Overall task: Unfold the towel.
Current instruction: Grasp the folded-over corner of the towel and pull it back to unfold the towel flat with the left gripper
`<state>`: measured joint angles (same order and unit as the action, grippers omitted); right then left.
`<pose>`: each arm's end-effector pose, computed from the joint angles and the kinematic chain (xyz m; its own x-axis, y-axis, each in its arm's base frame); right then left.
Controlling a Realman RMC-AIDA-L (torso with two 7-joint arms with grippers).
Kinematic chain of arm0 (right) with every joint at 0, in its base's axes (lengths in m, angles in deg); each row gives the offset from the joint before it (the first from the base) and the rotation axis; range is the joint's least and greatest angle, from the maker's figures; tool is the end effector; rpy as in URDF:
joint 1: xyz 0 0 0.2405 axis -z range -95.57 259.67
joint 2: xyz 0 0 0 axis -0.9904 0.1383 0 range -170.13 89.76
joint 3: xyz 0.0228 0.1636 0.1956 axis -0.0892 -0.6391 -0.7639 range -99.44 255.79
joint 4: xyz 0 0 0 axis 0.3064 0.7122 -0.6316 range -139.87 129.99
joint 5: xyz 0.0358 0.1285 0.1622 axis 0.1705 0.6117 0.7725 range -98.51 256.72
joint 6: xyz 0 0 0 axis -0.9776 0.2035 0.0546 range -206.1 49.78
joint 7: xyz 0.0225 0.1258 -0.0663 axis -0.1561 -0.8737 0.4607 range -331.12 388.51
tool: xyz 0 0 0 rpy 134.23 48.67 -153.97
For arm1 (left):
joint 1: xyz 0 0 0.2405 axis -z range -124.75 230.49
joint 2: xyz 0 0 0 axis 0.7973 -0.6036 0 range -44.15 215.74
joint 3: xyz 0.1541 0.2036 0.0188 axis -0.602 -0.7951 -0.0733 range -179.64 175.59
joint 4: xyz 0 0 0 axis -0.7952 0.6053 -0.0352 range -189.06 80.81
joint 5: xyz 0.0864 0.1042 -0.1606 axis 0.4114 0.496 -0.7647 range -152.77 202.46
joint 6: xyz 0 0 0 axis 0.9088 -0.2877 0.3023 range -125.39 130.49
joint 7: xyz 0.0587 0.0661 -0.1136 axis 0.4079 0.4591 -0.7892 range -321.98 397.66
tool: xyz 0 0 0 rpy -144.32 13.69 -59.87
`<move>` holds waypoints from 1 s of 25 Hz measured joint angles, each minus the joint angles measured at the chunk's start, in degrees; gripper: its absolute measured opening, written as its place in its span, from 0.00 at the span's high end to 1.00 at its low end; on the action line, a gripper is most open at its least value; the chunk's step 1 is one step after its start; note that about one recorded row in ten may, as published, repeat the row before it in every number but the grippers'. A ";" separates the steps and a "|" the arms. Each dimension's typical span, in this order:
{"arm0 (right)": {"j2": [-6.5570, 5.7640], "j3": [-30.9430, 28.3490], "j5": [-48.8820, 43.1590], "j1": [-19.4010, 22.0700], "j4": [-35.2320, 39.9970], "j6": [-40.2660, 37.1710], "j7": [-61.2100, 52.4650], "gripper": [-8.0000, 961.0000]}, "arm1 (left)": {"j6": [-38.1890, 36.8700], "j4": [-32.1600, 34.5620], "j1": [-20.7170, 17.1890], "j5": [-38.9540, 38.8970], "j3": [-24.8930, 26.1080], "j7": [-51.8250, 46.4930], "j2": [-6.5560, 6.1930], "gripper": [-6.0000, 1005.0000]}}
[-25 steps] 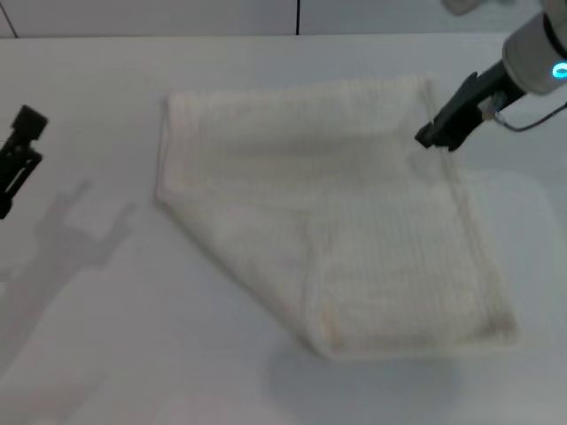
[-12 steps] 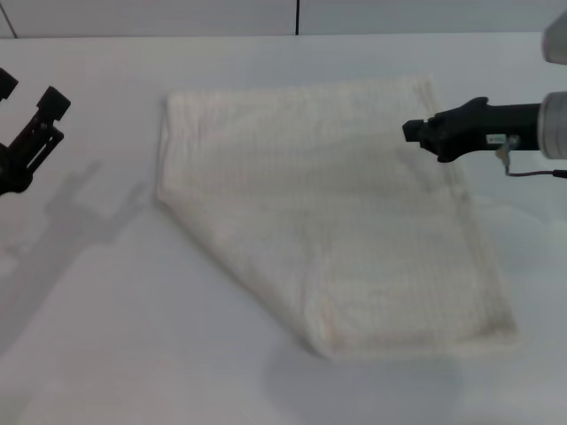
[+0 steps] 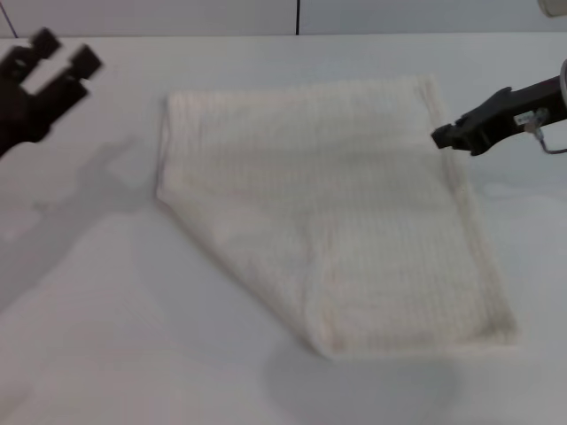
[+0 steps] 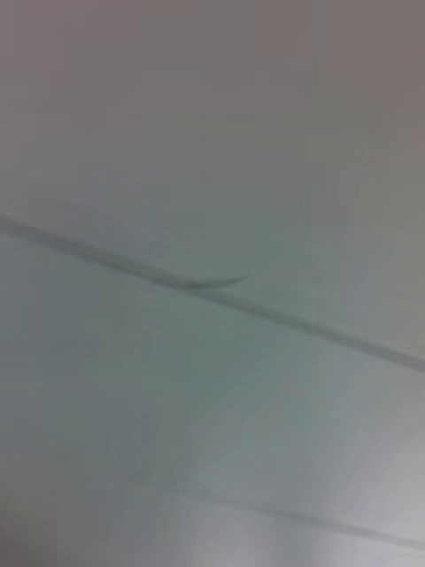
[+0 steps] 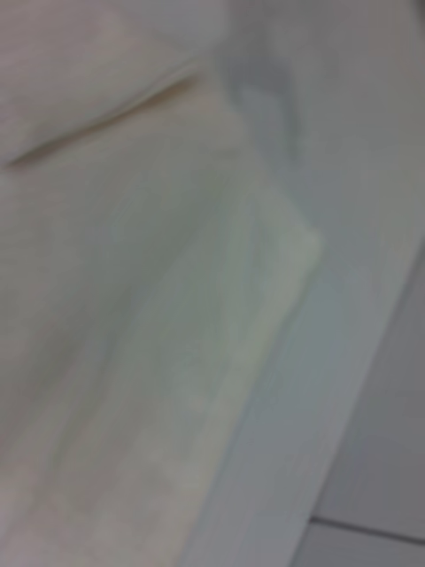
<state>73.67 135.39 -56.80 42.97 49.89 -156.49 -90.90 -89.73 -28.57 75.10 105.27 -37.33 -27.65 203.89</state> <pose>0.2295 0.4034 0.0403 0.8137 -0.5767 -0.0734 -0.5575 -0.7384 -0.3793 -0.2867 0.3107 0.0446 0.4404 0.0644 0.8955 0.6474 -0.7138 -0.2671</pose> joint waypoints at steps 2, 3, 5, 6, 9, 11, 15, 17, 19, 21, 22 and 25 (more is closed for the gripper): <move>-0.08 -0.19 -4.07 -1.72 1.02 -1.15 -2.44 0.99 | 2.30 4.24 -0.06 1.21 -5.47 -3.30 -0.03 0.24; -0.08 -0.17 -5.26 -2.21 1.26 -1.50 -3.20 0.99 | 3.52 6.61 -0.13 2.56 -8.01 -5.30 -0.04 0.25; -0.08 0.00 -6.67 -3.06 1.34 -1.92 -4.31 0.99 | 4.98 9.84 -0.12 5.20 -10.83 -8.50 -0.02 0.25; -0.11 0.02 -7.35 -3.45 1.29 -2.15 -4.79 0.99 | 5.39 11.08 0.01 6.58 -11.63 -9.91 0.02 0.25; -0.23 0.04 -9.71 -4.41 0.94 -2.77 -6.01 0.99 | 5.80 12.67 1.10 9.78 -12.46 -12.66 0.10 0.25; -0.10 0.04 -10.90 -4.61 0.70 -2.90 -6.30 0.99 | 6.15 12.91 2.01 11.57 -12.85 -13.38 0.20 0.25; 0.15 0.02 -11.34 -4.37 0.20 -2.61 -6.36 0.99 | 9.62 12.95 4.35 14.34 -17.51 -15.73 0.33 0.25; 0.32 0.01 -11.37 -4.10 -0.10 -2.39 -6.37 0.99 | 10.94 13.03 4.95 14.65 -19.58 -16.75 0.28 0.25; 0.42 0.00 -11.50 -4.03 -0.75 -2.34 -6.37 0.99 | 11.77 13.11 5.45 14.75 -21.30 -17.52 0.21 0.26; 0.53 0.03 -11.87 -4.01 -1.82 -2.29 -6.36 0.99 | 12.80 13.70 6.21 15.10 -23.88 -18.73 0.09 0.26; 0.62 0.05 -12.04 -4.01 -2.24 -2.20 -6.35 0.99 | 12.80 13.70 6.21 15.10 -23.88 -18.73 0.09 0.26; 0.76 0.08 -12.27 -4.02 -3.10 -1.92 -6.09 0.99 | 13.34 14.57 6.69 16.27 -24.40 -19.75 0.22 0.26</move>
<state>74.43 135.47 -69.07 38.95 46.79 -158.42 -96.98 -76.39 -14.00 81.78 121.54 -61.73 -47.40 204.11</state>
